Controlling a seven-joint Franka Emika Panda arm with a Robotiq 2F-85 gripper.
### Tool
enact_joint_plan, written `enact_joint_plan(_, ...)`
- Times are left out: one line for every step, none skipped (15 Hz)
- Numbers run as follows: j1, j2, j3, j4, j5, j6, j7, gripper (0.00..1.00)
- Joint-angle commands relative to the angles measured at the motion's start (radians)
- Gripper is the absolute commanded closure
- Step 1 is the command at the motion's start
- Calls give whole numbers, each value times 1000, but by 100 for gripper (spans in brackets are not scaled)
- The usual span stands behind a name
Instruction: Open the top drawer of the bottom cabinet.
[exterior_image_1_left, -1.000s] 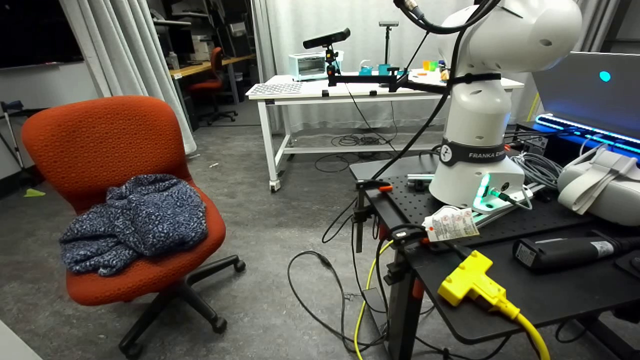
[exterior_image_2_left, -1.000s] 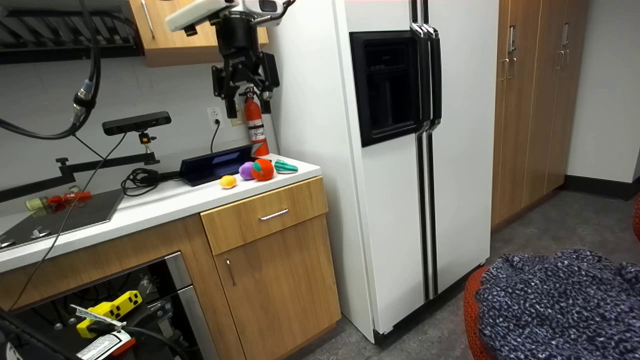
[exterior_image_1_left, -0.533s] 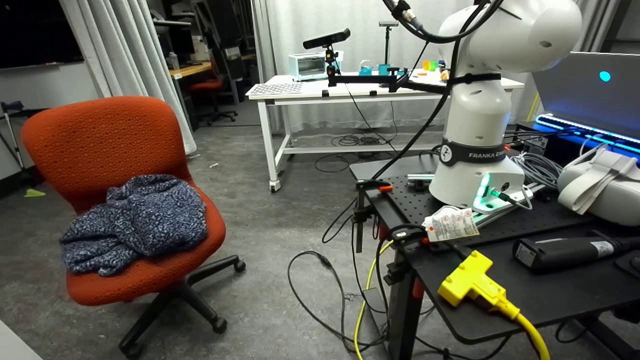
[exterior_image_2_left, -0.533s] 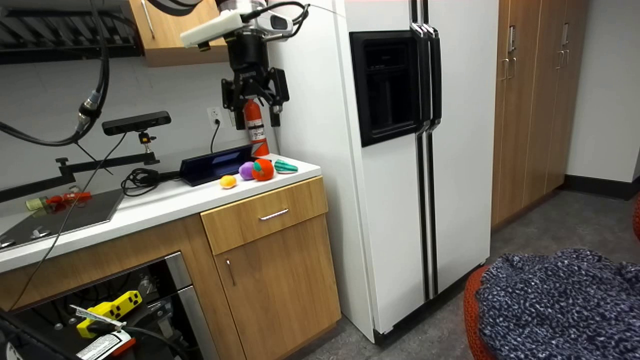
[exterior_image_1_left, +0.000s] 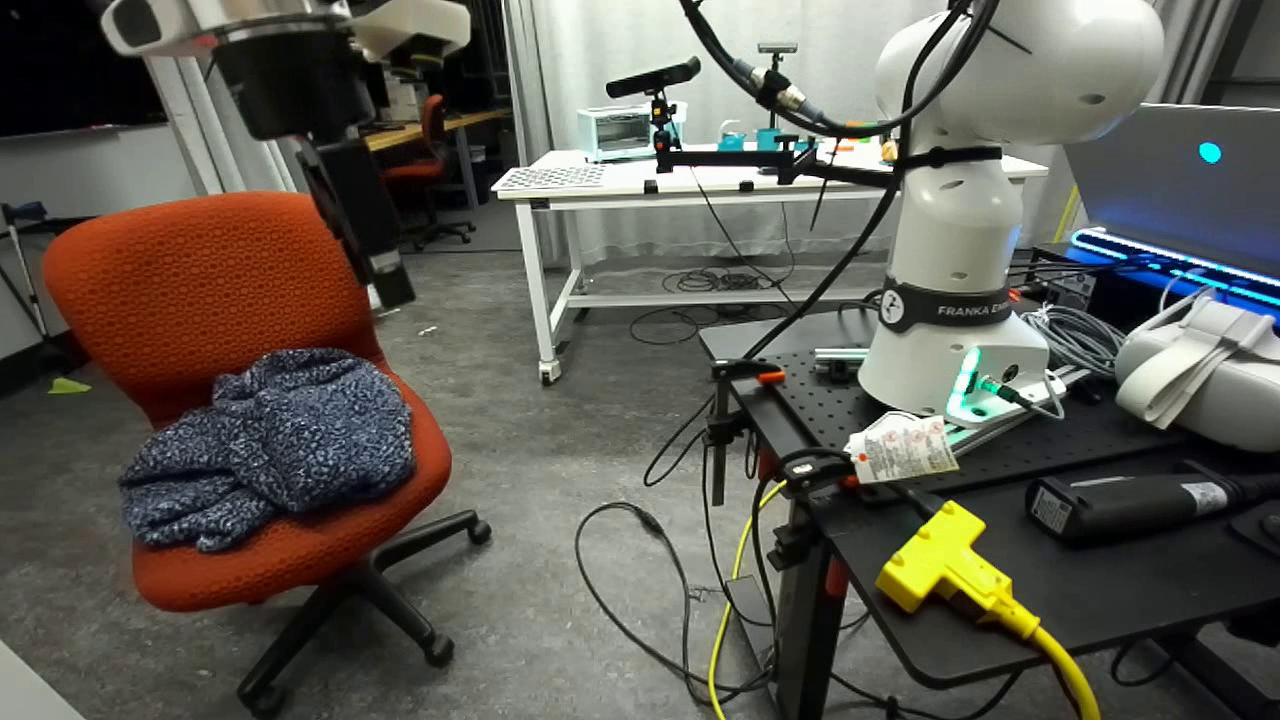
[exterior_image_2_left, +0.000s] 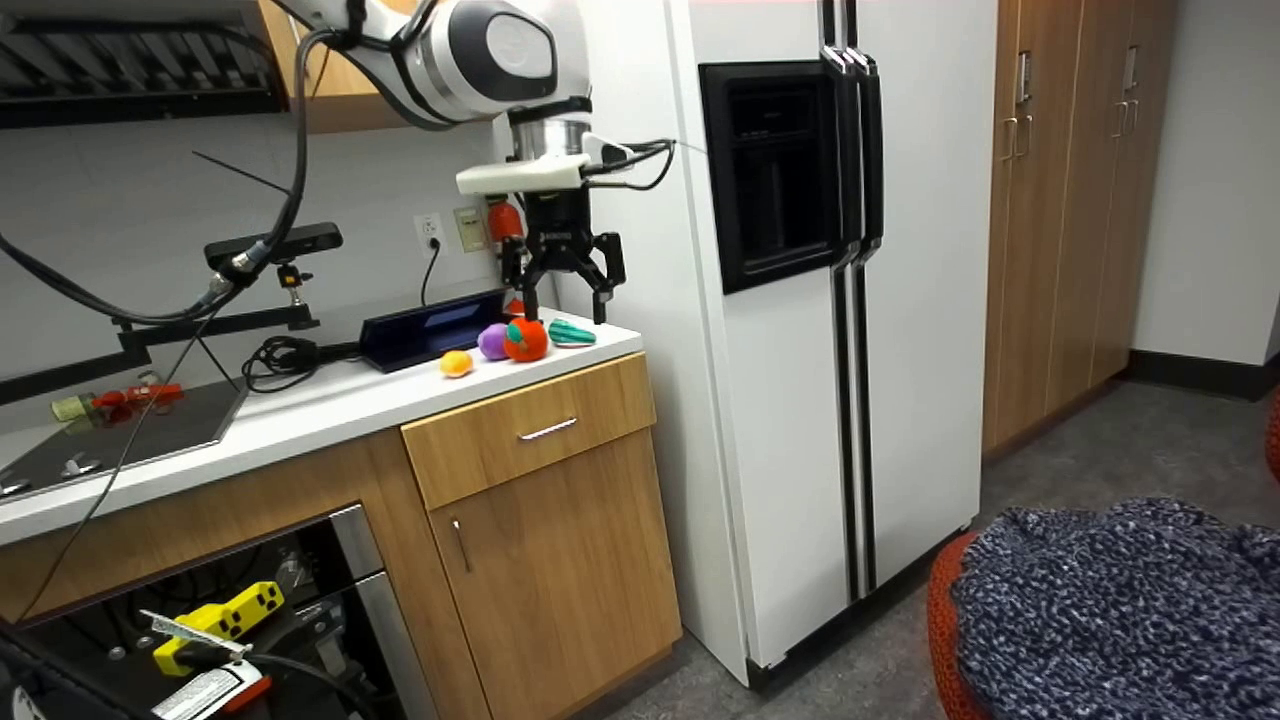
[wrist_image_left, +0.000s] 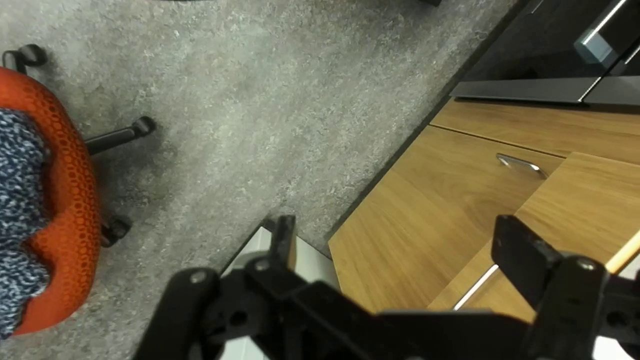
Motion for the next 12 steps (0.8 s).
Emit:
enact_joint_plan(4,147,40,135,47,-7,-63,0)
enact_joint_plan(4,178,54,162,53,-11,-69,0)
enact_joint_plan(4,209,69,192,64,-17,-79,0)
enact_joint_plan(5,237,84,218,71,-20,-88,0)
enact_joint_plan(5,262,98,244,79,-25,-97,0)
enact_joint_plan(5,283,111,267,86,-30,-108,0)
enact_joint_plan(3,299,127,287,102,-43,-113,0)
enact_joint_plan(1,308,141,297,116,-54,-126,0)
enact_joint_plan(6,269,122,232,78,-8,-81,0)
enact_joint_plan(7,283,131,247,86,-9,-86,0)
enact_joint_plan(8,292,137,257,88,-10,-88,0)
enact_joint_plan(8,297,139,263,88,-11,-89,0)
